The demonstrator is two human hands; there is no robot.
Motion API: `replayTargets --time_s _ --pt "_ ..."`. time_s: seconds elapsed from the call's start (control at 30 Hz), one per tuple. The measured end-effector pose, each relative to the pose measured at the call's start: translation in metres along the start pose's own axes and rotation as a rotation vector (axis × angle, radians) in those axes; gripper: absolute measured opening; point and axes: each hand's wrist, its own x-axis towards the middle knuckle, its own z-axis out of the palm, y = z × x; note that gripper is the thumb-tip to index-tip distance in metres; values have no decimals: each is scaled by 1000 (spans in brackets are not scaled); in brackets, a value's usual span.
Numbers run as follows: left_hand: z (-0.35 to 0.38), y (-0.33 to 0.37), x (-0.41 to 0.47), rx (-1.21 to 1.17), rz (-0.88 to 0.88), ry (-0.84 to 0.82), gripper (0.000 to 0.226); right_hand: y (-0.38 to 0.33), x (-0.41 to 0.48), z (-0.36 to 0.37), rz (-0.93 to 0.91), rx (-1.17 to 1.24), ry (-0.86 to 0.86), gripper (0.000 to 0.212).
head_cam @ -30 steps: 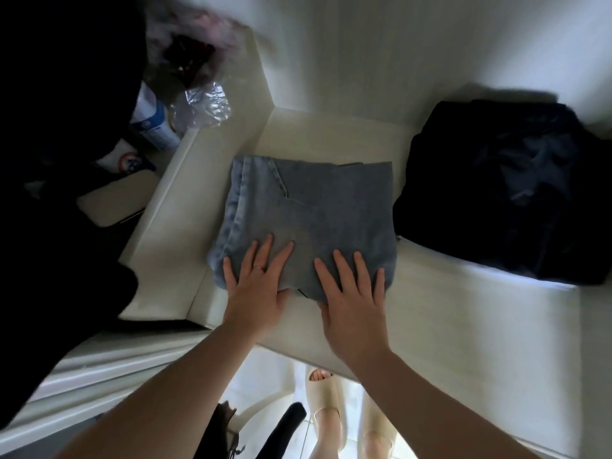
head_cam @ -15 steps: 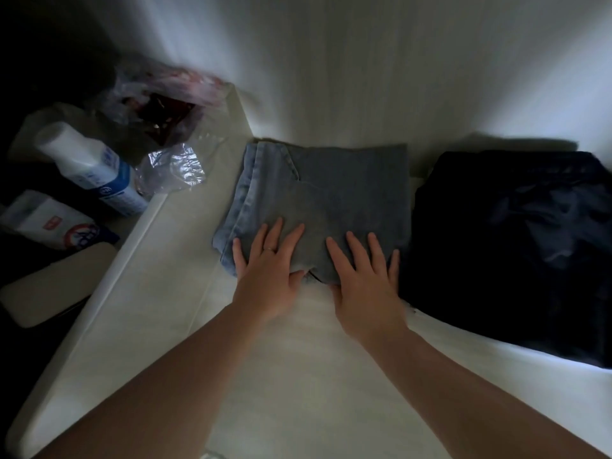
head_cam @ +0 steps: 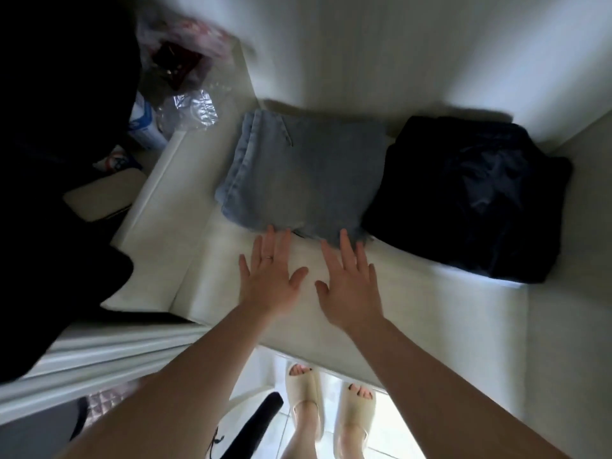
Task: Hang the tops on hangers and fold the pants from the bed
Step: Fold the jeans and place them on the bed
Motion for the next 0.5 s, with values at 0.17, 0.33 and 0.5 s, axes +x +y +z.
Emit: replayTargets --time_s 0.17,0.33,0.5 --pt "4 11 -64 -30 -32 -90 69 9 -61 -8 37 -37 -112 74" --pt "8 32 -130 -134 -64 -95 69 12 -124 -22 39 -52 -134 73" --pt "14 47 -199 -198 -97 -33 68 12 -175 -40 28 -83 -148 71"
